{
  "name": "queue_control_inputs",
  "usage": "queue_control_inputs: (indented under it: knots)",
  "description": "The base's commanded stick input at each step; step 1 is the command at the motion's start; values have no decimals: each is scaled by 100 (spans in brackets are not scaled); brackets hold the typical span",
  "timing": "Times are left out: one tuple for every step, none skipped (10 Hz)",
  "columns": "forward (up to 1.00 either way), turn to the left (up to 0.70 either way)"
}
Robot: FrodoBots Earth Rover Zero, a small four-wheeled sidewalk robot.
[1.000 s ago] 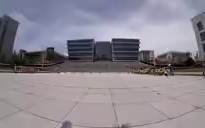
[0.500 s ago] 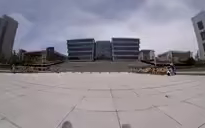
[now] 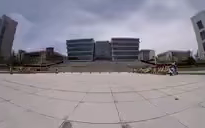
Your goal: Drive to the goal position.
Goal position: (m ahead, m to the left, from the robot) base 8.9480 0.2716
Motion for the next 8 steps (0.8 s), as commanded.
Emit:
queue_control_inputs:
  knots:
    - [70,0]
    - [70,0]
    - [70,0]
    - [70,0]
    - [70,0]
    - [70,0]
    - [70,0]
    - [70,0]
